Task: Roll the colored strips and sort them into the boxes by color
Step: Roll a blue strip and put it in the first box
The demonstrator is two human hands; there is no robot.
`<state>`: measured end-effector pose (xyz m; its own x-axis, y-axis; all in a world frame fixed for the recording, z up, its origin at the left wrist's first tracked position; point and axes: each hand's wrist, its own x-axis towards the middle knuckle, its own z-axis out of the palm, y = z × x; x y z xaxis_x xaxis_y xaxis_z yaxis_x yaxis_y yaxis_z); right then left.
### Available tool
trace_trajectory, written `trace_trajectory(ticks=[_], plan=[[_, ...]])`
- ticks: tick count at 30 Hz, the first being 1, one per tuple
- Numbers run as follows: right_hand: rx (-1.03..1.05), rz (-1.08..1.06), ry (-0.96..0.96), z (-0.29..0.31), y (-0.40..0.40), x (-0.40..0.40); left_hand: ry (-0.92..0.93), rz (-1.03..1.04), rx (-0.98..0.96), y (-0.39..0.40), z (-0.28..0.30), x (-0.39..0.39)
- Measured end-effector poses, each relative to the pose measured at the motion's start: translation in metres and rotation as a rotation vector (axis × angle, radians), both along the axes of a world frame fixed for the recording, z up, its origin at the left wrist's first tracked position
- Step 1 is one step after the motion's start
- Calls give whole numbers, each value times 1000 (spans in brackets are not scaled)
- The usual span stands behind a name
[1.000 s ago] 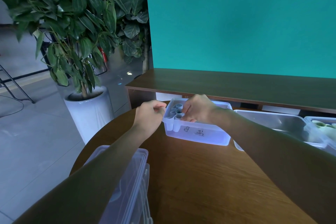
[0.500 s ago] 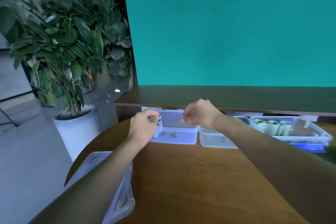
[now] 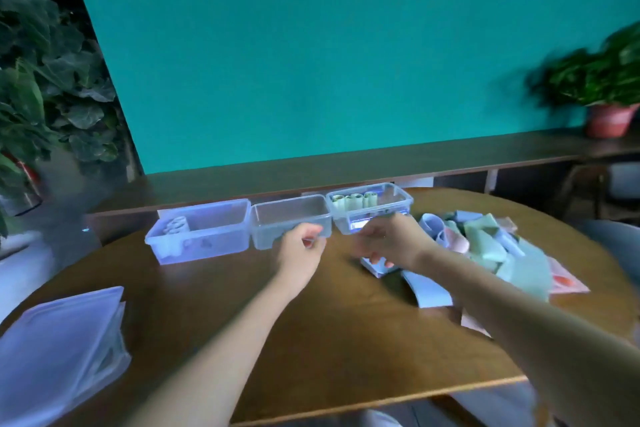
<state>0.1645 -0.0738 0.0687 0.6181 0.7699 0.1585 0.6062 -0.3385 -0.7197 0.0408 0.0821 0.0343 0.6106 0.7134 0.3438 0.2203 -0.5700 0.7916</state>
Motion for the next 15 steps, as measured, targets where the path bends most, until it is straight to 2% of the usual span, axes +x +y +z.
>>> trace_trajectory(ticks=[6,11,15], plan=[[23,-208,-93,-29,-70,29,-2,-138,-80,-64,-29,50],[-21,-223,-153,-46,-90,41,124,-151,-78,-72,-40,70],[-37,-196,-165,-55,-89,45,198,-74,-102,-66,-45,74]])
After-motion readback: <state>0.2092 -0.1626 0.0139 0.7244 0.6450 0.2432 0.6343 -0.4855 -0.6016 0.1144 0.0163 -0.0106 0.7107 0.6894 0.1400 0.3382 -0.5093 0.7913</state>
